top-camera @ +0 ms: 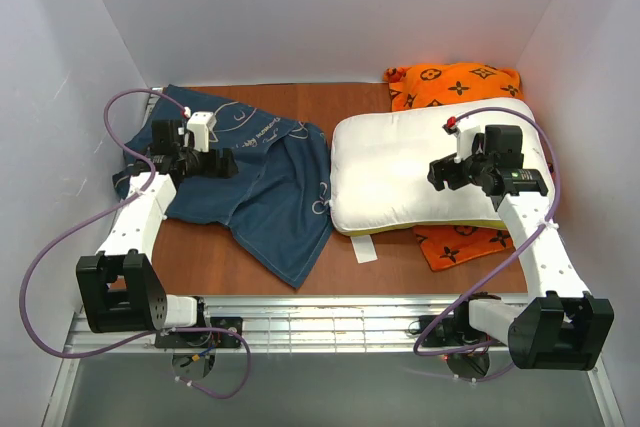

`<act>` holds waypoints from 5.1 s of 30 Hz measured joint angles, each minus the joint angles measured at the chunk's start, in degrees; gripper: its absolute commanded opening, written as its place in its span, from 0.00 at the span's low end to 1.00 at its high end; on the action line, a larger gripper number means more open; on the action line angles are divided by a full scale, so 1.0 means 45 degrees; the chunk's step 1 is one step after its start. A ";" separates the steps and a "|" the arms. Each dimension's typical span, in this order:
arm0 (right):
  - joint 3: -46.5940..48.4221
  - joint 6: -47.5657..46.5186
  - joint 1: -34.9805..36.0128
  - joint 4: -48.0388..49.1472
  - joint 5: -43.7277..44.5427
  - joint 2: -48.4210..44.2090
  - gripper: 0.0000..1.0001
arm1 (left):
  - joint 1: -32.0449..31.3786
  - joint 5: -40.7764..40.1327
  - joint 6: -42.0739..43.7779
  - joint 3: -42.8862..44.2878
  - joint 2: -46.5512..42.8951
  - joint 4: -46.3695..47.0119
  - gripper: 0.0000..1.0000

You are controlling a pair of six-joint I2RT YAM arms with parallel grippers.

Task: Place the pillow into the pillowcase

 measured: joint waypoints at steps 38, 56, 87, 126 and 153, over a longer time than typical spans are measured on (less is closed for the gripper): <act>0.0039 0.0175 0.0272 -0.0117 -0.2390 0.0559 0.99 | -0.5911 -1.4576 0.3079 0.4313 0.9758 0.5270 0.98; 0.0845 0.0155 0.1690 -0.0092 -0.3254 0.1919 0.98 | -0.5314 -1.2138 0.3201 0.4255 0.6727 0.3288 0.00; 0.0869 0.0146 0.1695 -0.0097 -0.3371 0.1885 0.99 | -0.4061 -0.9636 0.2365 0.3706 0.8612 0.1015 0.36; 0.0865 0.0044 0.1753 -0.0131 -0.3580 0.1889 0.99 | -0.4056 -1.0404 0.5056 0.2399 0.7708 0.1637 0.27; 0.9520 -0.7077 0.6018 -0.3774 0.2628 1.0258 0.99 | -0.3988 -0.6795 0.1739 0.3759 0.5751 -0.0937 0.00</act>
